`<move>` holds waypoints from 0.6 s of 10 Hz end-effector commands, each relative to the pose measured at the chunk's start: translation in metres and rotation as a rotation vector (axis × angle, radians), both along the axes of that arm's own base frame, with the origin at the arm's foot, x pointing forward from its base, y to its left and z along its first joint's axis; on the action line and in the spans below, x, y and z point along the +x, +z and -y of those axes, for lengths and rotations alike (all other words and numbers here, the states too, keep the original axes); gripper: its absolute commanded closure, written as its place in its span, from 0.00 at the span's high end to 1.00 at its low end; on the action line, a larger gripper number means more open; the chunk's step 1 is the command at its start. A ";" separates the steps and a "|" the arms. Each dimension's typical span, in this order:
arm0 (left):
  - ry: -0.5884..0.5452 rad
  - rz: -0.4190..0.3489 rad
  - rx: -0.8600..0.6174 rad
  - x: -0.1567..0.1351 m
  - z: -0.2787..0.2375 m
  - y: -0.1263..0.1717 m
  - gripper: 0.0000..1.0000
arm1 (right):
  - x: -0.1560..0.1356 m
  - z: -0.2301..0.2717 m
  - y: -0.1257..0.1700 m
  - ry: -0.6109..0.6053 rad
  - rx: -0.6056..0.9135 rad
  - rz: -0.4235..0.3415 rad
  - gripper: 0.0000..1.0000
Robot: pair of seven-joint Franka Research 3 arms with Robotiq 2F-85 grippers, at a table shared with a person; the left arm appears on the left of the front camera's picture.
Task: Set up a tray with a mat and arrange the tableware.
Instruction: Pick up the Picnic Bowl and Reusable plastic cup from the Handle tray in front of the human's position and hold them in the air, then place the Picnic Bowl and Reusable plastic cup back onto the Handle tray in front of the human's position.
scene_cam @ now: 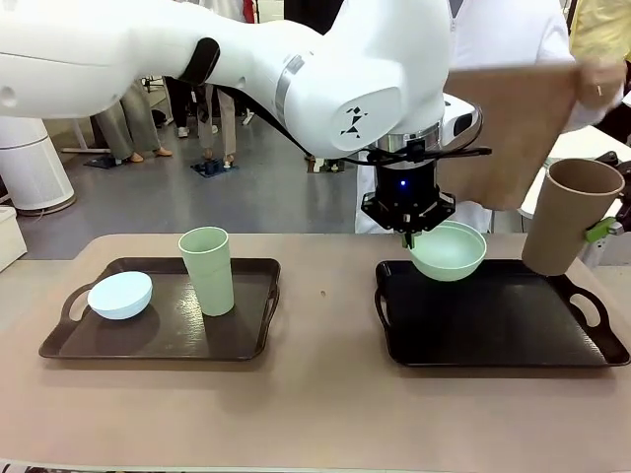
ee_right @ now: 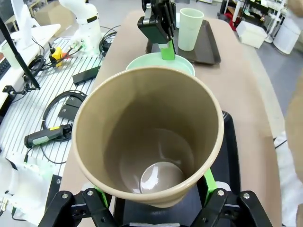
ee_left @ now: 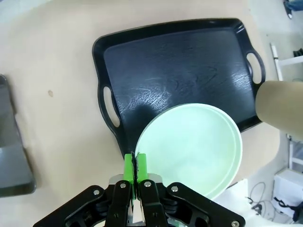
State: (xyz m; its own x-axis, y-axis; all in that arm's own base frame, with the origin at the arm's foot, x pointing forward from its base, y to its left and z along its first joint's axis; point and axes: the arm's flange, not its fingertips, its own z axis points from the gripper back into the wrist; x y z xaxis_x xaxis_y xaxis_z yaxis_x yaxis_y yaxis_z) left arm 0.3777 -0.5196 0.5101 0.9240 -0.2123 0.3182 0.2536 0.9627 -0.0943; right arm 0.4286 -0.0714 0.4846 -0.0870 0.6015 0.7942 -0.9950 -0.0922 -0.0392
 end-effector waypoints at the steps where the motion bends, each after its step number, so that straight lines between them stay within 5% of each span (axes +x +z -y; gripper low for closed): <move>1: -0.012 0.012 0.000 0.001 0.002 0.005 0.00 | 0.003 0.000 0.002 0.001 -0.004 0.004 0.00; 6: -0.012 0.012 0.000 0.001 0.002 0.005 0.00 | 0.003 0.000 0.002 0.001 -0.004 0.004 0.00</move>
